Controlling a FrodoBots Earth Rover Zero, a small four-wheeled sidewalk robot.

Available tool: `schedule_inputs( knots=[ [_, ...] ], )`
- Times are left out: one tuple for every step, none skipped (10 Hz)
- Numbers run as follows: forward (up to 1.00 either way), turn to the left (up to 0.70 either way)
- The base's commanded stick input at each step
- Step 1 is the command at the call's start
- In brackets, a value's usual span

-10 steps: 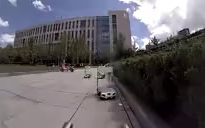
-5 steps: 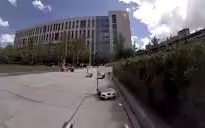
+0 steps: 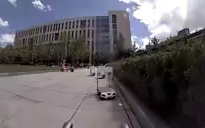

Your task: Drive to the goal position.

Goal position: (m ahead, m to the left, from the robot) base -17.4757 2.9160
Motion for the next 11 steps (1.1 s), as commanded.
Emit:
schedule_inputs(
  knots=[
    [0.06, 0.0],
    [0.06, 0.0],
    [0.06, 0.0],
    [0.06, 0.0],
    [0.06, 0.0],
    [0.06, 0.0],
    [0.06, 0.0],
    [0.06, 0.0],
    [0.06, 0.0],
    [0.06, 0.0],
    [0.06, 0.0]
  ],
)
